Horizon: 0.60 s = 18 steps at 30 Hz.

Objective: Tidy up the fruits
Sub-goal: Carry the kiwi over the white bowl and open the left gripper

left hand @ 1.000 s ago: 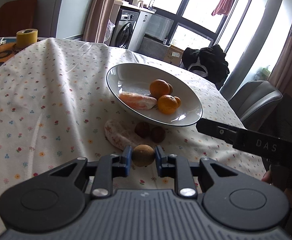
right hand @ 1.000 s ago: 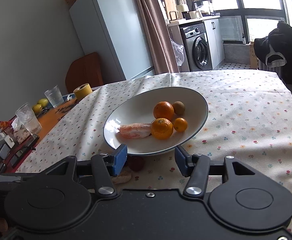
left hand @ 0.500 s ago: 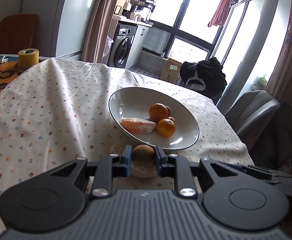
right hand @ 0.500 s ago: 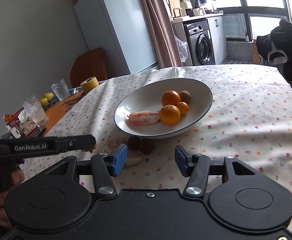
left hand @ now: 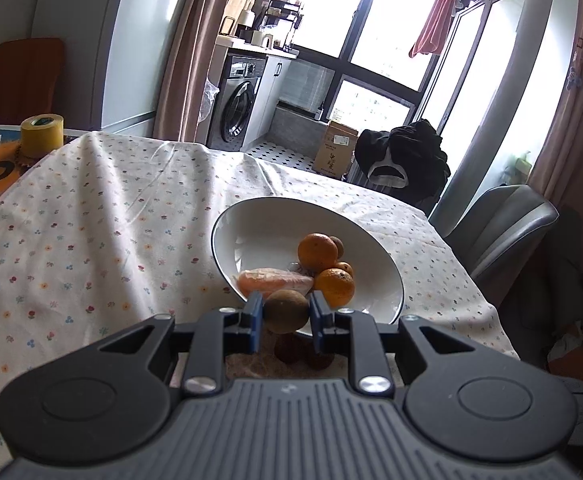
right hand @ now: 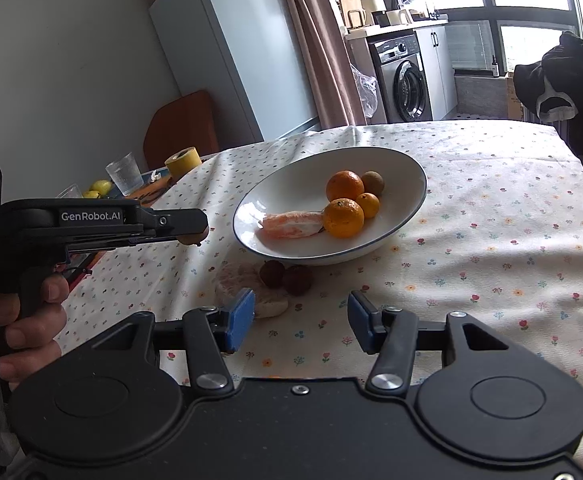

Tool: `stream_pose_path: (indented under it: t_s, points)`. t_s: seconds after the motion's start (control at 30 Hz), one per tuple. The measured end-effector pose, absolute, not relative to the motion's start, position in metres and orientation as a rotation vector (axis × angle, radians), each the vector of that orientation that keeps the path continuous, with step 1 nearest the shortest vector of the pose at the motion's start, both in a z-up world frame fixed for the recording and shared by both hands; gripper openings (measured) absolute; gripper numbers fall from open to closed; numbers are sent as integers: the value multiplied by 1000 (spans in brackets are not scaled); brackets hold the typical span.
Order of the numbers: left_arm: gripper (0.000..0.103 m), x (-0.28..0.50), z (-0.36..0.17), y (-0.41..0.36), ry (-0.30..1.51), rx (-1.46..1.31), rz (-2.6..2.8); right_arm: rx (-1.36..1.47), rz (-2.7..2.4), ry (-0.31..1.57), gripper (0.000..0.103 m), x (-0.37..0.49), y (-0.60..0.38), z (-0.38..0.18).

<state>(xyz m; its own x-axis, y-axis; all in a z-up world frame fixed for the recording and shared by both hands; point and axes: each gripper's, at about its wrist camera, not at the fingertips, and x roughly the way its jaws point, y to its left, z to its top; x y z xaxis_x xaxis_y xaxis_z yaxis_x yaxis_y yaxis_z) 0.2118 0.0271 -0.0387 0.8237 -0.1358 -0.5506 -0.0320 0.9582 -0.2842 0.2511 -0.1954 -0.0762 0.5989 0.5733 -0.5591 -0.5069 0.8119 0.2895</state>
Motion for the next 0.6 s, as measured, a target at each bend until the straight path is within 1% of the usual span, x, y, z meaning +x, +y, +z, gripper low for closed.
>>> stream_pose_path:
  t_s: [0.57, 0.6]
  points:
    - [23, 264, -50, 15, 627, -267, -113, 145, 559, 682, 48, 280, -208, -80]
    - [28, 266, -50, 14, 617, -264, -100, 147, 555, 684, 48, 281, -209, -81]
